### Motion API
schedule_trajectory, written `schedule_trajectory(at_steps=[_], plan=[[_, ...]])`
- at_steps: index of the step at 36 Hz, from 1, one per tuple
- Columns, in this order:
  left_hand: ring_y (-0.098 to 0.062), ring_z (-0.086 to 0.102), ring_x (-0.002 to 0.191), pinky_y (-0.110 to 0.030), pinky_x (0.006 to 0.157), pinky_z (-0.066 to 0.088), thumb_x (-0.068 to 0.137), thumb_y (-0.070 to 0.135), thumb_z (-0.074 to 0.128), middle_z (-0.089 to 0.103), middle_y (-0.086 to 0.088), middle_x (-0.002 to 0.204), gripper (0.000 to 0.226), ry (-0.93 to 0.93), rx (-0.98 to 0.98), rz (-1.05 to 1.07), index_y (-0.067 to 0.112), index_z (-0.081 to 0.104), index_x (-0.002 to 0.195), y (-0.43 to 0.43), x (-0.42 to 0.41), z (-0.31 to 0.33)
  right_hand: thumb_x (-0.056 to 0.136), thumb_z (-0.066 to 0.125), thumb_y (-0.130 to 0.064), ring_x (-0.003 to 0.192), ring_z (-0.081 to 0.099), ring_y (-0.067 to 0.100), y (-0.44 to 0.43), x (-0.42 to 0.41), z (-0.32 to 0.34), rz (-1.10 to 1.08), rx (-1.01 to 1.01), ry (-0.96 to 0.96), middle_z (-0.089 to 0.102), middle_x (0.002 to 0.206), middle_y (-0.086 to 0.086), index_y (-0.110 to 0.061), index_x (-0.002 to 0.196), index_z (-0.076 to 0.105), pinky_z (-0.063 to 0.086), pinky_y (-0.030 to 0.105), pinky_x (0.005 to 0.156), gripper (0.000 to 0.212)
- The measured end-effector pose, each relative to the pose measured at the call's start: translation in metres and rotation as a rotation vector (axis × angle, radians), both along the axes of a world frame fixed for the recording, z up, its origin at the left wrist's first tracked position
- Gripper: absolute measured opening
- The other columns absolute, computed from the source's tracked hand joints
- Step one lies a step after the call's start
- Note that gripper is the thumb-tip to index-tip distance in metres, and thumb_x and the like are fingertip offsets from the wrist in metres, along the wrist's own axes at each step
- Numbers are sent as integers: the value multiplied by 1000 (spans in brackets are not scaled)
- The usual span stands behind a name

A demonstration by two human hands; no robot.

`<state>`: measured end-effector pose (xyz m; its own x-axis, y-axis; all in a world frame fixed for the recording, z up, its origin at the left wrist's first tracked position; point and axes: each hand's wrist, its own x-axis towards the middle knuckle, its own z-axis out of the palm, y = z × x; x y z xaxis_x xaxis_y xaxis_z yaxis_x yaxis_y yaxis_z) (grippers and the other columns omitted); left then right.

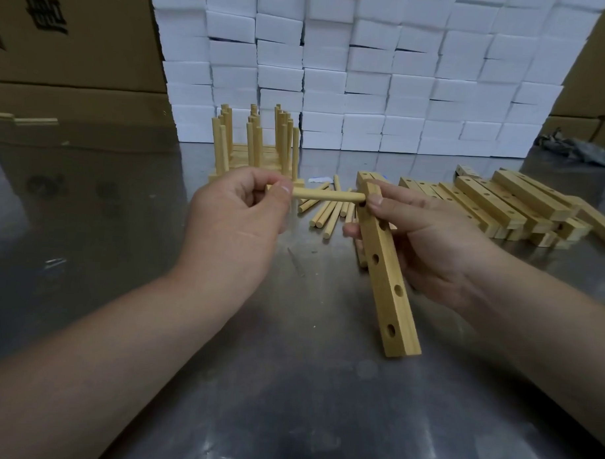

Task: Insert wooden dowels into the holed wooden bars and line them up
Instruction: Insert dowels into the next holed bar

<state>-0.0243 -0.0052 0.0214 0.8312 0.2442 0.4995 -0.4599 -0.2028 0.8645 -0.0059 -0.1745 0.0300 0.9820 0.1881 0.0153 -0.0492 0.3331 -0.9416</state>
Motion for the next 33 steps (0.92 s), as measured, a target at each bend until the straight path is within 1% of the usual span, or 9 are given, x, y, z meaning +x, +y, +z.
schedule_trajectory(at_steps=[5, 9, 12, 17, 21, 24, 28, 30, 33], plan=[[-4, 44, 49, -14, 46, 39, 87, 17, 59, 51, 8, 52, 20, 3, -21, 15, 25, 62, 69, -1, 1, 0, 94, 48, -11, 75, 68, 24, 1, 3, -2, 18, 95, -11, 69, 95, 18, -8, 120, 60, 58, 29, 63, 29], [-4, 41, 47, -13, 43, 35, 88, 17, 58, 49, 5, 54, 20, 1, 3, 18, 25, 62, 70, -1, 1, 0, 96, 37, -3, 75, 67, 24, 1, 3, -4, 65, 80, -34, 68, 95, 19, -6, 129, 52, 57, 27, 63, 37], [-3, 38, 45, -14, 40, 32, 88, 18, 58, 47, 6, 53, 20, 6, 21, 21, 26, 62, 70, 0, 2, -1, 95, 34, 0, 74, 67, 22, -1, 3, -5, 93, 57, -51, 68, 94, 18, -6, 132, 49, 58, 28, 66, 40], [-4, 41, 51, -15, 47, 36, 88, 21, 58, 47, 14, 49, 22, 22, 69, 13, 29, 63, 68, 0, 4, -5, 94, 35, 1, 74, 66, 23, -3, 5, -6, 72, 38, -66, 68, 96, 19, -6, 120, 58, 57, 27, 64, 35], [-5, 41, 53, -17, 49, 36, 88, 23, 59, 47, 14, 50, 25, 26, 93, 11, 32, 63, 66, 1, 5, -7, 93, 35, 2, 73, 66, 23, -4, 5, -6, 55, 38, -77, 69, 91, 18, -9, 108, 62, 58, 30, 71, 33], [-4, 43, 53, -16, 49, 38, 88, 24, 59, 49, 14, 52, 24, 26, 113, 15, 34, 63, 66, 2, 6, -7, 93, 35, 3, 73, 65, 24, -5, 4, -5, 44, 13, -92, 69, 95, 20, -11, 103, 63, 57, 31, 72, 33], [-5, 43, 53, -19, 50, 40, 88, 25, 58, 49, 12, 54, 24, 40, 126, 17, 35, 63, 67, 4, 7, -6, 95, 38, -2, 71, 67, 25, -4, 3, -5, 35, -82, -109, 71, 97, 17, -16, 123, 56, 58, 31, 64, 36], [-5, 43, 52, -20, 50, 40, 89, 25, 57, 49, 10, 54, 24, 43, 138, 12, 34, 63, 68, 5, 7, -5, 96, 39, -5, 67, 66, 24, -2, 1, -6, 41, -139, -125, 71, 96, 14, -18, 128, 53, 57, 32, 58, 37], [-4, 44, 51, -17, 48, 39, 90, 24, 56, 50, 10, 53, 25, 39, 159, 11, 35, 62, 68, 5, 7, -4, 98, 39, -7, 64, 65, 22, 1, -2, -7, 35, -154, -141, 70, 94, 13, -17, 133, 49, 54, 30, 54, 39]])
